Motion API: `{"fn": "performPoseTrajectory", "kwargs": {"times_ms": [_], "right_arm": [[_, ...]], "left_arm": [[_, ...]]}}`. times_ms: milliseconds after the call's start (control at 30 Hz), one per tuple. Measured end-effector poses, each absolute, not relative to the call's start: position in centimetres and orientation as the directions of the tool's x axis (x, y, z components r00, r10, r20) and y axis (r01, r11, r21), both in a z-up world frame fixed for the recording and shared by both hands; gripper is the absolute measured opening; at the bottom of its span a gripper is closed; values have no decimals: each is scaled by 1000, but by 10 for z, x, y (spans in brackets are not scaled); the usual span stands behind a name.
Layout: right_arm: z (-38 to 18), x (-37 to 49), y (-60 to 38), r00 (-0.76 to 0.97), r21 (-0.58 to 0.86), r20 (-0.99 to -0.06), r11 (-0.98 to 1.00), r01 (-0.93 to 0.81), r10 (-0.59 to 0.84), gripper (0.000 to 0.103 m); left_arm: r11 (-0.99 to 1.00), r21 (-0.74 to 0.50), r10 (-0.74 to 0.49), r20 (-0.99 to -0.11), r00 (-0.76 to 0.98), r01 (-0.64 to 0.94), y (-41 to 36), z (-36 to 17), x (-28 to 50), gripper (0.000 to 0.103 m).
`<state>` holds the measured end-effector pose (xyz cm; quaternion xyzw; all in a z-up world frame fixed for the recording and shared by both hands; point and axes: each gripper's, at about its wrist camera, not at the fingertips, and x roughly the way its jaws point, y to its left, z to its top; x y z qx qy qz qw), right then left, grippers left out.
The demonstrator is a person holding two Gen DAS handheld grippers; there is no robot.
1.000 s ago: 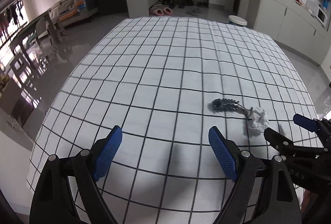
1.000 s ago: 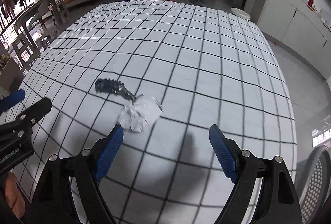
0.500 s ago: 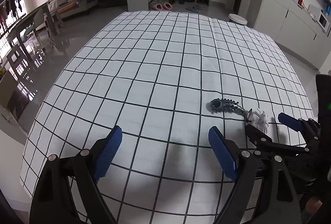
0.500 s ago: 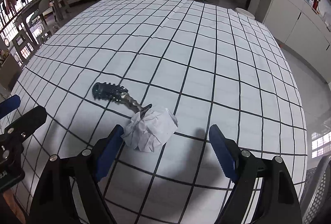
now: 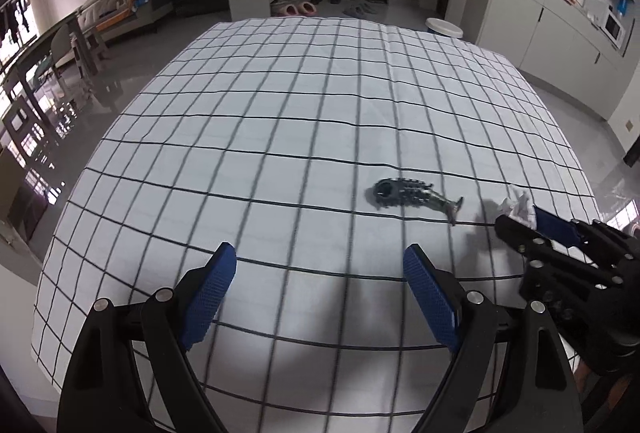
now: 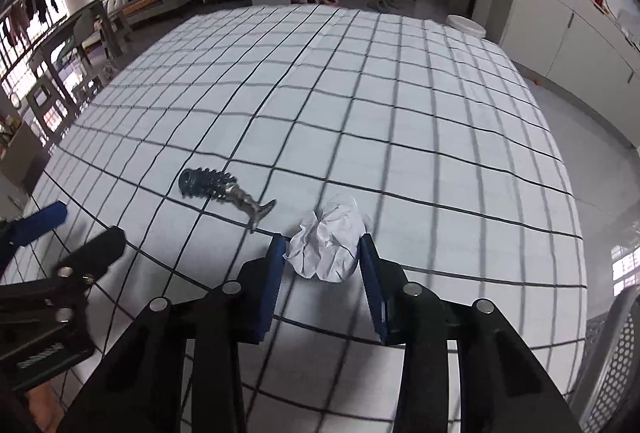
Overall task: Collect trash
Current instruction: 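Grasp the white tissue with the right tool while the left tool grasps the dark keychain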
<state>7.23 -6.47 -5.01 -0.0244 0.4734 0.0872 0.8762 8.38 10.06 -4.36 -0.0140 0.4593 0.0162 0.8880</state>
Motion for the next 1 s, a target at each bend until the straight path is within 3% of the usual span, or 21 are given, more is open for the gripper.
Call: {"fn": "performPoseTrajectory", "kwargs": {"times_ms": [367, 1000], "right_arm": [[-30, 68, -126, 557, 120, -819, 990, -69, 138, 37], [-29, 68, -151, 536, 182, -823, 981, -62, 187, 37]], "left_arm": [[999, 24, -6, -826, 564, 45, 53, -50, 108, 87], [992, 22, -45, -861, 506, 126, 26, -81, 161, 87]]}}
